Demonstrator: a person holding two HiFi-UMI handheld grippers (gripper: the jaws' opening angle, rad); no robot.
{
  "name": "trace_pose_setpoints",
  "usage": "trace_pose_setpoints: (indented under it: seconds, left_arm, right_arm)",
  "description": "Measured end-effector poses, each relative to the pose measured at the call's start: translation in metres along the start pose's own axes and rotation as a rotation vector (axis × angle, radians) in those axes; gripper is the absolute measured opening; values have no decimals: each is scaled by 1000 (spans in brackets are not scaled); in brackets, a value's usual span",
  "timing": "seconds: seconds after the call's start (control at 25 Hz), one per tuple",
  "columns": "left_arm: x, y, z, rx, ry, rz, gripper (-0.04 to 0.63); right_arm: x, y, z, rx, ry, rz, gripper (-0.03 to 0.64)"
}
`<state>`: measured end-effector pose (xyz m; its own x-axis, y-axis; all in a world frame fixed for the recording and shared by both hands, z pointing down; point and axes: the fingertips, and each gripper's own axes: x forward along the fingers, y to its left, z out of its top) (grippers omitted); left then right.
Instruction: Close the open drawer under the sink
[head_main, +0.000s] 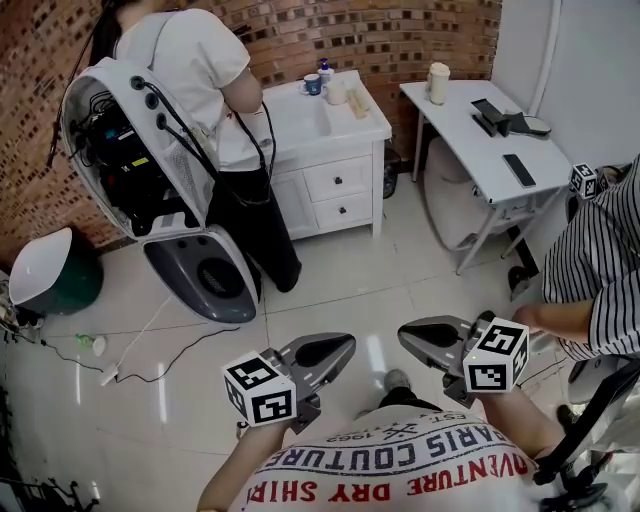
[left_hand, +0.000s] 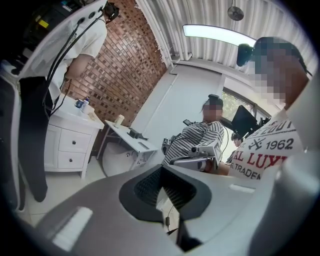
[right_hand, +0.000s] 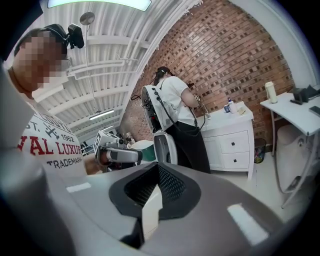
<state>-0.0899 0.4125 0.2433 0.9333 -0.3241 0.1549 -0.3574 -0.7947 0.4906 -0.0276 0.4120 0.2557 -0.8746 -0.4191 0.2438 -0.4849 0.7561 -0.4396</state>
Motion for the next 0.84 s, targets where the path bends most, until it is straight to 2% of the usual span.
trace_pose_setpoints:
  seconds: [0.4, 0.84]
  left_arm:
    - [1, -10, -9, 16, -6, 13, -18]
    - [-13, -39, -11, 42, -17, 19, -18]
  right_arm:
    - [-7, 2, -10, -8, 10, 11, 6]
    - [-14, 32, -13, -36, 7, 30, 6]
